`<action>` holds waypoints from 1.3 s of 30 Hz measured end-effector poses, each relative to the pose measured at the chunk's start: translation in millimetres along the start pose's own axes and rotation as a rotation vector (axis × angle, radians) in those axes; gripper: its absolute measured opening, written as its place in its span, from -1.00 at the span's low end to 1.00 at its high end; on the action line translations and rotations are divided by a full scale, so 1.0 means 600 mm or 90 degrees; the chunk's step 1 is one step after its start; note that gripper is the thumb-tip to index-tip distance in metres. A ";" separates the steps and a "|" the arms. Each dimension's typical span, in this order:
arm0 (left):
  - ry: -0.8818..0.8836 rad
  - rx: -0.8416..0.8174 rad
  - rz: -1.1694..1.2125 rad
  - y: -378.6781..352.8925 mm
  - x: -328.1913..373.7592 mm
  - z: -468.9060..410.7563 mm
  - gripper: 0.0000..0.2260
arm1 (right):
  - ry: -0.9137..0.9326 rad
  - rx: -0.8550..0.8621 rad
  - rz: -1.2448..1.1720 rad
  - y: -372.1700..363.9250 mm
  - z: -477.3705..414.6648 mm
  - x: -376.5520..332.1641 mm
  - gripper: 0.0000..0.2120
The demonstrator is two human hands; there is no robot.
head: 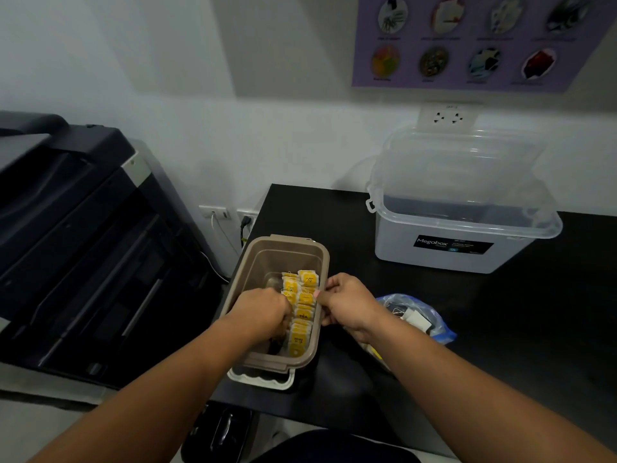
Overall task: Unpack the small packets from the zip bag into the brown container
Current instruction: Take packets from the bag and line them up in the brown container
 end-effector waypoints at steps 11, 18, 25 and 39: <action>-0.026 0.299 0.316 0.196 0.018 0.052 -0.91 | 0.164 0.133 0.210 0.148 0.044 -0.034 -0.86; -0.119 0.271 0.407 0.194 0.190 -0.017 -0.90 | 0.134 0.235 0.386 0.269 0.052 0.015 -0.86; -0.088 0.071 0.241 0.093 0.291 -0.122 -0.87 | 0.055 0.168 0.521 0.274 0.041 0.092 -0.79; 0.001 -0.012 0.194 0.029 0.323 -0.151 -0.83 | -0.112 0.078 0.717 0.266 -0.009 0.162 -0.76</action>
Point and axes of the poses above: each hand's wrist, its own z-axis away from the middle knuckle, its own y-axis out of the back of the hand, x = y × z, the point moved 6 cm from there along -z, towards the middle knuckle, and after that the axes turned 1 degree about -x, right-handed, at the moved point
